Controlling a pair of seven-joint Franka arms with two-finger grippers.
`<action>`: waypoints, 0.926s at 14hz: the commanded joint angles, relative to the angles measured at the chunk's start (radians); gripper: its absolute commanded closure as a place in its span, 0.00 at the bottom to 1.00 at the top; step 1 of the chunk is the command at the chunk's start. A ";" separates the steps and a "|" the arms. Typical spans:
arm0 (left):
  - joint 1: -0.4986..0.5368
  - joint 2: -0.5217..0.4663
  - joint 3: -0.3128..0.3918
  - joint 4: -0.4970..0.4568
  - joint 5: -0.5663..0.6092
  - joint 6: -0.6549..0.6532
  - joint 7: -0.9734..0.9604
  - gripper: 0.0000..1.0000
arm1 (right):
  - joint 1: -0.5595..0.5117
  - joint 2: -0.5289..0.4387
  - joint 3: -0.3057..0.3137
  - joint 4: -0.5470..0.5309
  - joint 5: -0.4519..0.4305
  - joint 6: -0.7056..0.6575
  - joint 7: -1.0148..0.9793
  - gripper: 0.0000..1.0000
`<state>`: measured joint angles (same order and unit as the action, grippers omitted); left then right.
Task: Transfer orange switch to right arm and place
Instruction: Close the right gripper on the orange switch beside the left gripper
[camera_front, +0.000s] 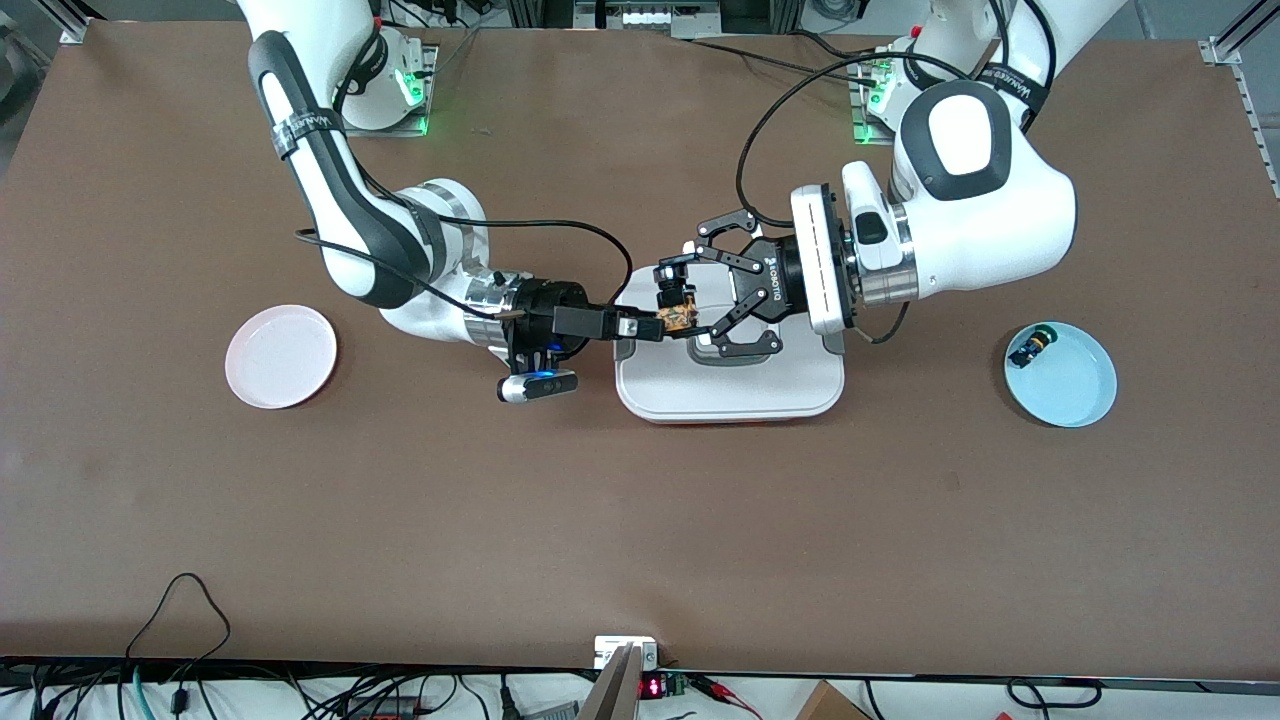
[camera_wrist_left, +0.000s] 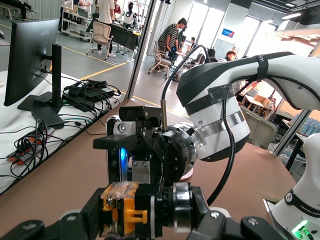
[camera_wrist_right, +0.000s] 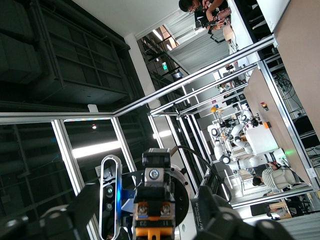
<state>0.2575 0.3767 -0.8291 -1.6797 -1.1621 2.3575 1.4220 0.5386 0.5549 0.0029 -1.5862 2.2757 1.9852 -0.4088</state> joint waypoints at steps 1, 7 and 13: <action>0.008 -0.002 -0.013 -0.008 -0.034 0.012 0.037 0.87 | 0.017 -0.023 -0.004 -0.009 0.019 0.018 -0.019 0.17; 0.009 -0.002 -0.013 -0.008 -0.034 0.012 0.037 0.87 | 0.017 -0.030 -0.004 -0.011 0.010 0.009 -0.022 0.29; 0.008 -0.002 -0.013 -0.008 -0.034 0.012 0.037 0.87 | 0.017 -0.027 -0.004 -0.026 0.008 0.004 -0.085 0.35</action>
<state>0.2575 0.3767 -0.8291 -1.6798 -1.1621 2.3575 1.4220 0.5469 0.5422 0.0030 -1.5894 2.2755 1.9852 -0.4532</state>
